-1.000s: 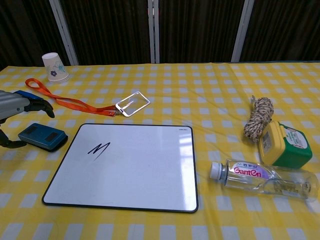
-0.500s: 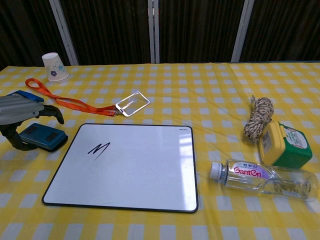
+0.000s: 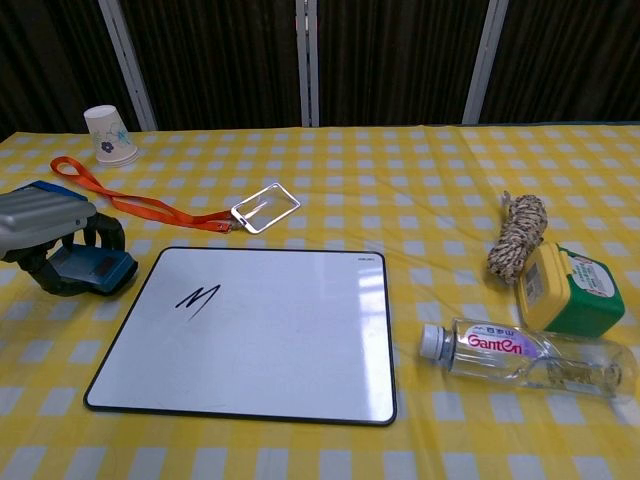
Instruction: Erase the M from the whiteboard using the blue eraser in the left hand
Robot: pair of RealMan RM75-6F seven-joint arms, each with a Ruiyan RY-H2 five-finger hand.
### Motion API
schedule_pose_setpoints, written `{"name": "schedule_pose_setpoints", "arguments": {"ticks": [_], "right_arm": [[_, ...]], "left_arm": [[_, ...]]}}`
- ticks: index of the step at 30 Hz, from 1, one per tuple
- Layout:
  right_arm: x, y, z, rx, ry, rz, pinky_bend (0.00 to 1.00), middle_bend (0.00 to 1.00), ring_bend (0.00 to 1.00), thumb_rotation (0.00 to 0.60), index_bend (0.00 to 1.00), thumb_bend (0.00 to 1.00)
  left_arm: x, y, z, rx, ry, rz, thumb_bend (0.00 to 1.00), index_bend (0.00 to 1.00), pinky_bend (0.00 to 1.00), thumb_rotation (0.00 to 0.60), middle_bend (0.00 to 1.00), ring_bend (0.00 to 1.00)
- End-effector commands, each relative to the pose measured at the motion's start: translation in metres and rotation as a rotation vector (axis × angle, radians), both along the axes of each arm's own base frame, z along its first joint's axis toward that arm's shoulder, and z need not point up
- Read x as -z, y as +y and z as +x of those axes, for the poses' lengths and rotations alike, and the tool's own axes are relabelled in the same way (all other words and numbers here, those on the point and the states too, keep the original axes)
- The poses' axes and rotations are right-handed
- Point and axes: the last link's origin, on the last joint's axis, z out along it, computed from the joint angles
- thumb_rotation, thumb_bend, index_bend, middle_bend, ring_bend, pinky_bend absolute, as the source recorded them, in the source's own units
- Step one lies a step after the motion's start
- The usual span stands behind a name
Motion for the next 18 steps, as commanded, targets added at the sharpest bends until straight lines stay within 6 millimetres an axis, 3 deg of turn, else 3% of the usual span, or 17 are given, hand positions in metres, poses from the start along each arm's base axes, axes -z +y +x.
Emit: {"name": "schedule_pose_setpoints", "arguments": {"ticks": [1,8,13,18], "right_arm": [[0.000,0.000,0.000,0.001,0.000,0.001,0.00,0.00,0.00,0.600,0.00,0.06],[0.001,0.000,0.000,-0.001,0.001,0.003,0.00,0.00,0.00,0.600,0.00,0.06],[0.001,0.001,0.001,-0.004,0.001,0.002,0.00,0.00,0.00,0.600,0.00,0.06],[-0.001,0.001,0.001,-0.004,-0.006,-0.004,0.00,0.00,0.00,0.600,0.00,0.06]], "left_arm": [[0.003,-0.002,0.000,0.033,-0.056,0.044,0.56,0.72,0.50,0.600,0.56,0.52],[-0.002,-0.005,0.007,0.074,-0.125,0.081,0.57,0.75,0.52,0.600,0.59,0.55],[-0.005,-0.010,0.025,0.128,-0.216,0.089,0.57,0.76,0.52,0.600,0.59,0.55],[0.007,-0.020,0.045,0.184,-0.270,0.056,0.57,0.77,0.53,0.600,0.60,0.56]]}}
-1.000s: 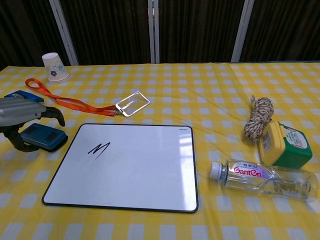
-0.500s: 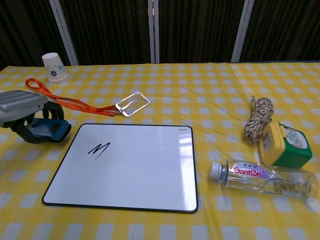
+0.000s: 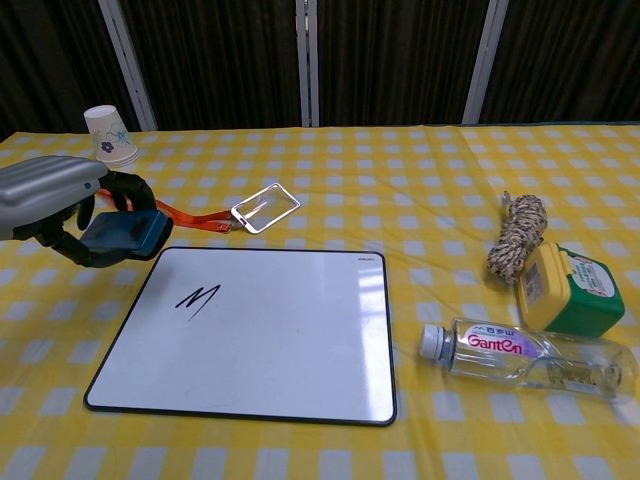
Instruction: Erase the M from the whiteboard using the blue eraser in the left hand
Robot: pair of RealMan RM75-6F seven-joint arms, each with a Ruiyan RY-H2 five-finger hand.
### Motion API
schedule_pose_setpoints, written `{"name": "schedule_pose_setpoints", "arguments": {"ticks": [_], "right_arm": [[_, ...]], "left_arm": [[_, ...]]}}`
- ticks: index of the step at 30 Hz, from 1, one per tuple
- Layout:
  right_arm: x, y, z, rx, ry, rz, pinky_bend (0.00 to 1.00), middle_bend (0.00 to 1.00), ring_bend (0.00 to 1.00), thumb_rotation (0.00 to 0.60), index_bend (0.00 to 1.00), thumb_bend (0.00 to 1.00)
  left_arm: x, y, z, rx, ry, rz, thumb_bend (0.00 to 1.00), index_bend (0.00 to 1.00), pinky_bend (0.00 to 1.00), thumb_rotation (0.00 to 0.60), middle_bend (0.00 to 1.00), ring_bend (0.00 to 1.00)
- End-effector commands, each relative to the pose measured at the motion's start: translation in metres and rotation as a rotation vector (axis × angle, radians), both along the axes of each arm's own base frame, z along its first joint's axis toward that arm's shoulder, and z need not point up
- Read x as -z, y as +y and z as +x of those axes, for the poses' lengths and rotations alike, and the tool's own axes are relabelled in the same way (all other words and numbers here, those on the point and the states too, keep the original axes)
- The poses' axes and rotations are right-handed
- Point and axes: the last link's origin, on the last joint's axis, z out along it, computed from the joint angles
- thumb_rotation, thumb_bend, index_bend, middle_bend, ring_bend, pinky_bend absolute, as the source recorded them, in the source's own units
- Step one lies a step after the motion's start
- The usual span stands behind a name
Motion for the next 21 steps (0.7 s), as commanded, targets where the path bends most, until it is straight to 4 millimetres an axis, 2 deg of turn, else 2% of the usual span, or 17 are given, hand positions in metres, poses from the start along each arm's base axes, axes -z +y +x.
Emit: {"name": "schedule_pose_setpoints", "arguments": {"ticks": [1,11,21], "right_arm": [[0.000,0.000,0.000,0.000,-0.001,0.000,0.00,0.00,0.00,0.600,0.00,0.06],[-0.002,-0.001,-0.001,0.002,-0.006,0.000,0.00,0.00,0.00,0.600,0.00,0.06],[-0.002,-0.001,-0.001,0.001,-0.009,0.001,0.00,0.00,0.00,0.600,0.00,0.06]], "left_arm": [[0.010,-0.007,0.013,0.032,-0.031,-0.027,0.57,0.77,0.53,0.600,0.60,0.56],[0.057,-0.028,0.056,0.108,-0.077,-0.122,0.57,0.77,0.53,0.600,0.60,0.56],[0.086,-0.043,0.083,0.135,-0.121,-0.166,0.57,0.77,0.53,0.600,0.60,0.56]]}}
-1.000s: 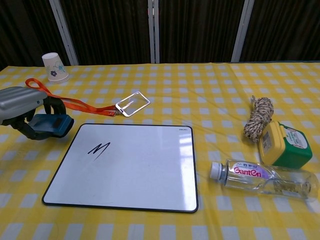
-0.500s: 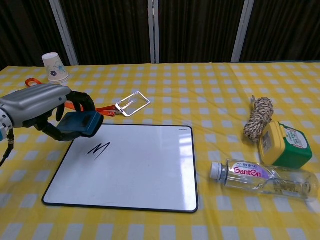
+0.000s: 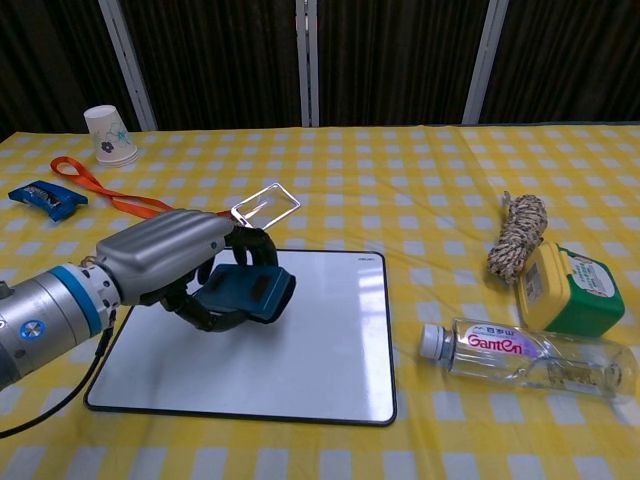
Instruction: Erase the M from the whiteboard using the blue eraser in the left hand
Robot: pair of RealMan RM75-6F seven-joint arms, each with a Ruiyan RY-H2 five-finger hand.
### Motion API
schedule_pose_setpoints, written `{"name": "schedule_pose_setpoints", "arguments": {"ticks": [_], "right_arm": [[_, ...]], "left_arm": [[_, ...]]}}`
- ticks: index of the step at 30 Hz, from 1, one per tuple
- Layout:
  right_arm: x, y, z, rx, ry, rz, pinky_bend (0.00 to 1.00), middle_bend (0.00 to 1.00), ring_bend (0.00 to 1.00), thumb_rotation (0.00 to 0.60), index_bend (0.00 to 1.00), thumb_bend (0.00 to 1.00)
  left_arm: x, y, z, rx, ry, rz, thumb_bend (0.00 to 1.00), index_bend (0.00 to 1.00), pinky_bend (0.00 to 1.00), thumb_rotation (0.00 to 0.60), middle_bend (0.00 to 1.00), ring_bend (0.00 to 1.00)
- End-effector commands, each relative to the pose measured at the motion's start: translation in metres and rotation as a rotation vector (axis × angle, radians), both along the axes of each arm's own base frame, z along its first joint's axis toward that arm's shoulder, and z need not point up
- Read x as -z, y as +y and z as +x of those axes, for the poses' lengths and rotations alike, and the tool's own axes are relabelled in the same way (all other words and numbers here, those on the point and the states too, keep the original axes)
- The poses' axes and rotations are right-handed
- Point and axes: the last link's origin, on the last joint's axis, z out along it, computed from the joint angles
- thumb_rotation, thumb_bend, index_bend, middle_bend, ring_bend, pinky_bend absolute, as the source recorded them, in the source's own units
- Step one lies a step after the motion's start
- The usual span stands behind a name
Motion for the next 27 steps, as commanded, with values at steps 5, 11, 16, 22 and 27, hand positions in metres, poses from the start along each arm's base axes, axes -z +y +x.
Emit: {"name": "schedule_pose_setpoints", "arguments": {"ticks": [5,11,16,22,27], "right_arm": [[0.001,0.001,0.000,-0.003,0.000,0.004,0.00,0.00,0.00,0.600,0.00,0.06],[0.002,0.001,0.000,-0.003,0.003,0.006,0.00,0.00,0.00,0.600,0.00,0.06],[0.004,0.001,0.000,-0.004,0.009,0.011,0.00,0.00,0.00,0.600,0.00,0.06],[0.005,0.002,0.000,-0.005,0.013,0.014,0.00,0.00,0.00,0.600,0.00,0.06],[0.007,0.003,0.001,-0.009,0.019,0.019,0.00,0.00,0.00,0.600,0.00,0.06]], "left_arm": [[0.017,-0.008,0.008,0.011,0.005,-0.028,0.57,0.77,0.53,0.600,0.60,0.56],[0.021,-0.003,-0.001,-0.002,0.026,-0.013,0.57,0.77,0.53,0.600,0.60,0.56],[0.017,0.005,-0.014,-0.023,0.045,0.008,0.57,0.77,0.53,0.600,0.60,0.56],[0.006,0.015,-0.038,-0.069,0.072,0.042,0.57,0.77,0.53,0.600,0.60,0.56],[-0.015,0.028,-0.071,-0.126,0.098,0.101,0.57,0.77,0.53,0.600,0.60,0.56]]}}
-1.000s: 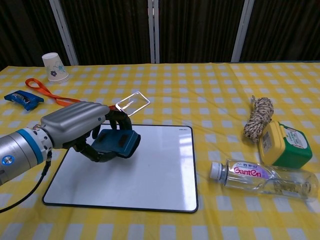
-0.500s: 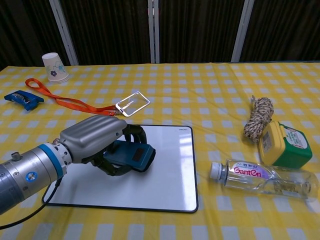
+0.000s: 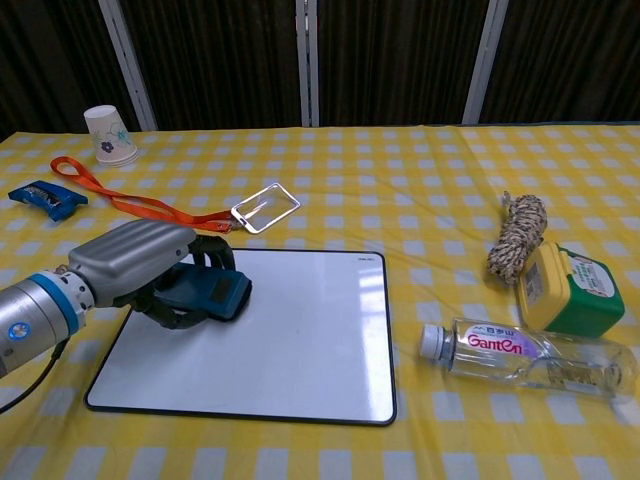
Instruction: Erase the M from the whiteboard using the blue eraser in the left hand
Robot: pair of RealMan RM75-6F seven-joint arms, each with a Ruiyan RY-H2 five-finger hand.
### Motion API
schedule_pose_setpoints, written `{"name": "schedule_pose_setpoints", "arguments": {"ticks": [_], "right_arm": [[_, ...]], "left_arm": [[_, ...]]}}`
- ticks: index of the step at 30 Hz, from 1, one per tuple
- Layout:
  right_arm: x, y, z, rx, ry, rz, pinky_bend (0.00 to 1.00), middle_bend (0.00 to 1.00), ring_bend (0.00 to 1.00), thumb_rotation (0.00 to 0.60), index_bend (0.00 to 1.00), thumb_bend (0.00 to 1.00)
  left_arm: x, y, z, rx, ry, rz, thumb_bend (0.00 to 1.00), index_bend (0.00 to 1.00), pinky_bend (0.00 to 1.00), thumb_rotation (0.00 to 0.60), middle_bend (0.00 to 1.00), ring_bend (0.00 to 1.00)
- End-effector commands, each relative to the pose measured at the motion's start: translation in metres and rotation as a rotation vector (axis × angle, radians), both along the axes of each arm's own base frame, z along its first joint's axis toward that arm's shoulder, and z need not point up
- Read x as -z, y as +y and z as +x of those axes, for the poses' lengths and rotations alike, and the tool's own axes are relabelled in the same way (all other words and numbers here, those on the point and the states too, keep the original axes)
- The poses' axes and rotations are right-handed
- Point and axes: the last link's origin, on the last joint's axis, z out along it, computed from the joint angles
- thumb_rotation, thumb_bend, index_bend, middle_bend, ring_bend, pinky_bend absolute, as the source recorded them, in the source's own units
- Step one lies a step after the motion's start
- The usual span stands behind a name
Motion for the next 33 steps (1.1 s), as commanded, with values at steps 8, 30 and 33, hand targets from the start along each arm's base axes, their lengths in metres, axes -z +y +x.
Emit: {"name": "schedule_pose_setpoints", "arguments": {"ticks": [8,30,33], "right_arm": [[0.002,0.001,0.001,-0.004,0.006,0.004,0.00,0.00,0.00,0.600,0.00,0.06],[-0.002,0.000,0.001,-0.002,-0.007,-0.005,0.00,0.00,0.00,0.600,0.00,0.06],[-0.002,0.000,0.001,-0.003,-0.007,-0.005,0.00,0.00,0.00,0.600,0.00,0.06]], "left_arm": [[-0.017,0.008,-0.027,-0.042,0.002,0.028,0.57,0.77,0.53,0.600,0.60,0.56],[0.028,-0.031,0.053,0.113,-0.077,-0.094,0.57,0.77,0.53,0.600,0.60,0.56],[0.027,-0.030,0.053,0.116,-0.067,-0.086,0.57,0.77,0.53,0.600,0.60,0.56]]}}
